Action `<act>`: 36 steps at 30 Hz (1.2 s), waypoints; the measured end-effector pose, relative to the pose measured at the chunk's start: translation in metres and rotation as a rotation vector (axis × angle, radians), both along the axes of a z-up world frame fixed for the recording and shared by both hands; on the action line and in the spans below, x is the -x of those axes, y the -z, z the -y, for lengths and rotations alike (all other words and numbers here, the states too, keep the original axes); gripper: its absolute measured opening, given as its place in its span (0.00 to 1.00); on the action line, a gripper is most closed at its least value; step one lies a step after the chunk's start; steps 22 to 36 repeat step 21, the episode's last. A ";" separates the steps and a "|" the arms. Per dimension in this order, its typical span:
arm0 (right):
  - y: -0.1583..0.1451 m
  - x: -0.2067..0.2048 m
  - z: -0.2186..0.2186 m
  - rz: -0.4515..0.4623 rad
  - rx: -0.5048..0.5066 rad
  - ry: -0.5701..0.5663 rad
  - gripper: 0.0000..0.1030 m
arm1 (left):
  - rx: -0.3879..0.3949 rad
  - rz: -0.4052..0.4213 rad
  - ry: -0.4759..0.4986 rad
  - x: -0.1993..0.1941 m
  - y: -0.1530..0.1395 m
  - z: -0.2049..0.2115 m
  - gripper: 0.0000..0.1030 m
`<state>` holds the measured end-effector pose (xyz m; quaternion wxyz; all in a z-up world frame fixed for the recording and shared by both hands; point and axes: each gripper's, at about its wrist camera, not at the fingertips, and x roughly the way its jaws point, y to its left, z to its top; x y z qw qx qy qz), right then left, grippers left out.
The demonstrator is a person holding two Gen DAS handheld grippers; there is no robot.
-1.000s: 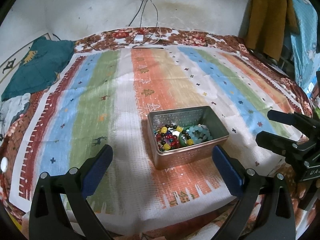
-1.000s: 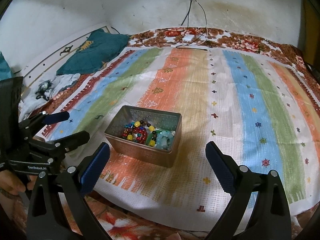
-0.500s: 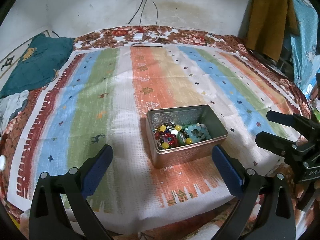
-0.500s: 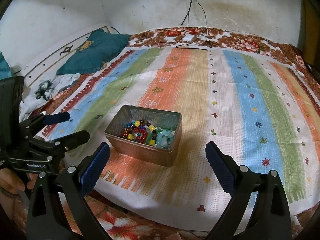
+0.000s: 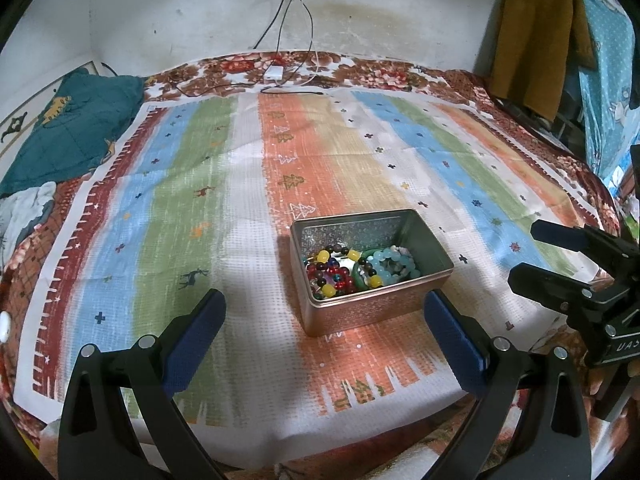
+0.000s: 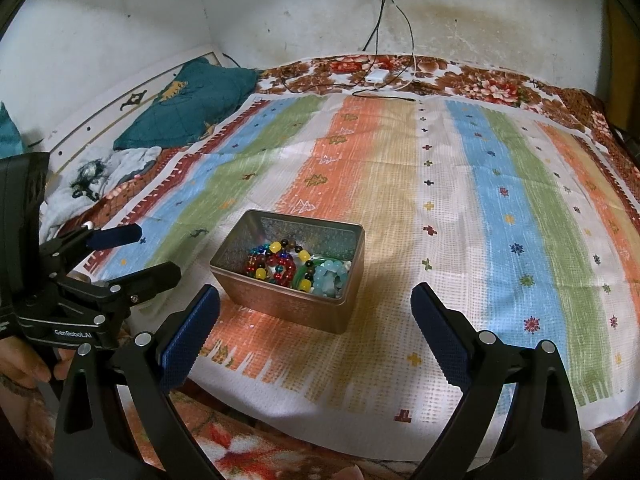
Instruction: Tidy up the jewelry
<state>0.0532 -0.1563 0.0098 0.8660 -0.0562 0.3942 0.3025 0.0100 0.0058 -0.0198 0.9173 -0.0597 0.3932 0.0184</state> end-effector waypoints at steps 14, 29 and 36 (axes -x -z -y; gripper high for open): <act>0.000 0.000 0.000 0.001 0.001 0.000 0.95 | 0.010 -0.003 0.011 0.000 0.001 0.002 0.94; 0.000 0.000 0.000 0.001 0.000 -0.001 0.95 | 0.007 -0.007 0.018 0.001 0.002 0.008 0.94; 0.000 0.000 0.000 0.001 0.000 -0.001 0.95 | 0.007 -0.007 0.018 0.001 0.002 0.008 0.94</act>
